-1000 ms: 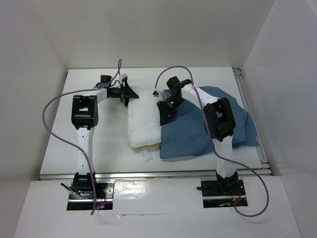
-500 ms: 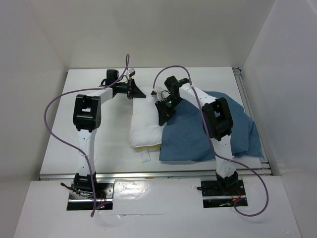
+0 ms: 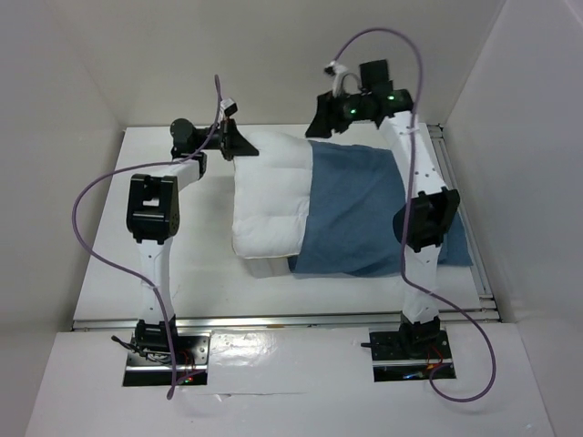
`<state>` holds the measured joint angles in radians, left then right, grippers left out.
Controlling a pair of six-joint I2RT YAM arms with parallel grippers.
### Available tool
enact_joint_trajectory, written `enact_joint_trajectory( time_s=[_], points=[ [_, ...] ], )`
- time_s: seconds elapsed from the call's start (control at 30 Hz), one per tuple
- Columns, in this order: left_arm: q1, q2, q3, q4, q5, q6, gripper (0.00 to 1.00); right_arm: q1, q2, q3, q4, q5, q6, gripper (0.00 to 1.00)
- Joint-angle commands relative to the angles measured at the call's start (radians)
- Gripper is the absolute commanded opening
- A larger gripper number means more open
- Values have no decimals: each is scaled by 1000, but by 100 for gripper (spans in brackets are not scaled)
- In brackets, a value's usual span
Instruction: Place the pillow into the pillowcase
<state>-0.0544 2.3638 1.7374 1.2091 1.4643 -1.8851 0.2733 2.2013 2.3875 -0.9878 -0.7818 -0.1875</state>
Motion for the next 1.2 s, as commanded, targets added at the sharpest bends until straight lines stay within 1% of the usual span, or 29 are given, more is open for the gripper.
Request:
enact_joint_trajectory(
  time_s=[0.0, 0.03, 0.07, 0.1, 0.13, 0.17, 0.27, 0.33, 0.4, 0.5, 0.63, 0.73, 0.83, 0.87, 0.97, 1.03, 1.07, 1.17],
  points=[
    [1, -86, 40, 626, 360, -292, 0, -54, -99, 61, 148, -31, 77, 67],
    [1, -86, 50, 612, 360, -292, 0, -54, -127, -5, 176, -31, 77, 68],
    [1, -86, 50, 537, 360, -243, 0, -54, -152, -40, 198, -31, 77, 68],
    [1, -77, 50, 537, 360, -243, 0, -54, -188, -72, 222, -31, 77, 68],
    [1, -77, 97, 553, 360, -243, 0, -54, -199, -115, 222, -21, 77, 68],
    [1, -60, 134, 582, 360, -261, 0, -54, -199, -116, 222, -20, 77, 68],
    [10, -40, 227, 535, 360, -194, 0, -45, -169, -85, 152, -2, 63, 68],
    [10, -29, 228, 547, 360, -183, 0, -36, -155, -76, 130, -2, 63, 68],
    [10, -29, 228, 587, 360, -224, 0, -36, -155, -65, 130, 9, 63, 68],
    [10, -54, 228, 601, 369, -236, 0, 1, -155, -74, 120, 41, 63, 67],
    [10, -133, 94, 601, 369, -236, 0, 46, -155, -86, 120, 67, 54, 67],
    [19, -164, -25, 610, 369, -227, 0, 70, -146, -33, 107, 44, 54, 67],
    [19, -185, -91, 610, 369, -209, 0, 138, -146, -7, 124, 44, -7, 67],
    [19, -186, -104, 610, 369, -209, 0, 185, -173, -7, 136, 82, -27, 67],
    [28, -176, -162, 610, 369, -195, 0, 266, -213, -80, 162, 168, -101, 67],
    [28, -147, -216, 619, 369, -195, 0, 291, -224, -128, 163, 203, -128, 67],
    [37, -147, -232, 619, 369, -172, 0, 300, -224, -128, 172, 234, -141, 67],
    [37, -107, -257, 619, 369, -172, 0, 311, -215, -129, 157, 279, -152, 67]
  ],
)
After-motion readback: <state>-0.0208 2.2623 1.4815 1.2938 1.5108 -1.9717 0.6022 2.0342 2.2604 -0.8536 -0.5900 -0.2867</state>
